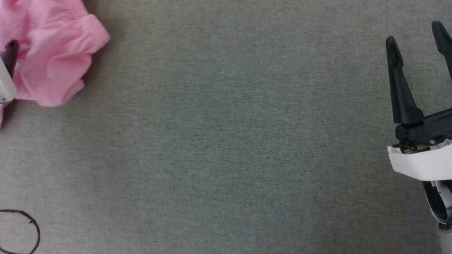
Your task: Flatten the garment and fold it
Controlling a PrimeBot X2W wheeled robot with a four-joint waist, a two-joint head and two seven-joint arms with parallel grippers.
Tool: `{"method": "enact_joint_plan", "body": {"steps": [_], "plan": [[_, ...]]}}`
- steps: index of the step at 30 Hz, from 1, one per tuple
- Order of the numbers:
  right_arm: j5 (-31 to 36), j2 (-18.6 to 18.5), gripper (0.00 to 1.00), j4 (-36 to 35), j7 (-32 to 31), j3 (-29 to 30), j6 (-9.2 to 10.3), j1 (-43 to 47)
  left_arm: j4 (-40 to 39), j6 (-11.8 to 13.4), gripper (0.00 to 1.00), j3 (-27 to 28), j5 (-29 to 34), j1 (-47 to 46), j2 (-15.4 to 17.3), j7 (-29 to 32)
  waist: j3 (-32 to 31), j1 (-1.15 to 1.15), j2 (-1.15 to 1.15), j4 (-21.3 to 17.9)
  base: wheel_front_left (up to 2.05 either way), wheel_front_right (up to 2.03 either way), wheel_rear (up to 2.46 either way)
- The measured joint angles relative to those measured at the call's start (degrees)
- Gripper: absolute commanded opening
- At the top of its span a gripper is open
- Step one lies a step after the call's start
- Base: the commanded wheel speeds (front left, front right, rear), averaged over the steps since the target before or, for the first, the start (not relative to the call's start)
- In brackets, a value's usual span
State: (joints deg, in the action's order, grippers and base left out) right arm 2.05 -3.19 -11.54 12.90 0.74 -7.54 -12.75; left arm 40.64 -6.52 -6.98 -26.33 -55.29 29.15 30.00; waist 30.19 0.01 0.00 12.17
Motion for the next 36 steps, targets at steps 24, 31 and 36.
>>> {"method": "enact_joint_plan", "body": {"steps": [24,31,36], "plan": [[0.0,0.1,1.0,1.0,1.8,-0.7,0.0,0.6,1.4,-0.9,0.0,-16.2,-13.6,-6.5,10.2,6.1,1.1,0.0,0.0,-3.8,0.0,0.0,0.0],[-2.3,0.2,1.0,2.9,1.8,0.5,0.0,4.7,-8.0,-0.9,0.0,-24.3,-13.8,-8.9,11.1,4.0,-5.9,-0.01,0.0,-3.3,0.0,0.0,0.0],[-4.0,0.2,1.0,4.4,1.8,1.1,0.0,7.8,-15.7,-0.9,0.0,-30.9,-13.7,-12.3,10.9,2.9,-10.8,-0.02,0.0,-3.6,0.0,0.0,0.0]]}}
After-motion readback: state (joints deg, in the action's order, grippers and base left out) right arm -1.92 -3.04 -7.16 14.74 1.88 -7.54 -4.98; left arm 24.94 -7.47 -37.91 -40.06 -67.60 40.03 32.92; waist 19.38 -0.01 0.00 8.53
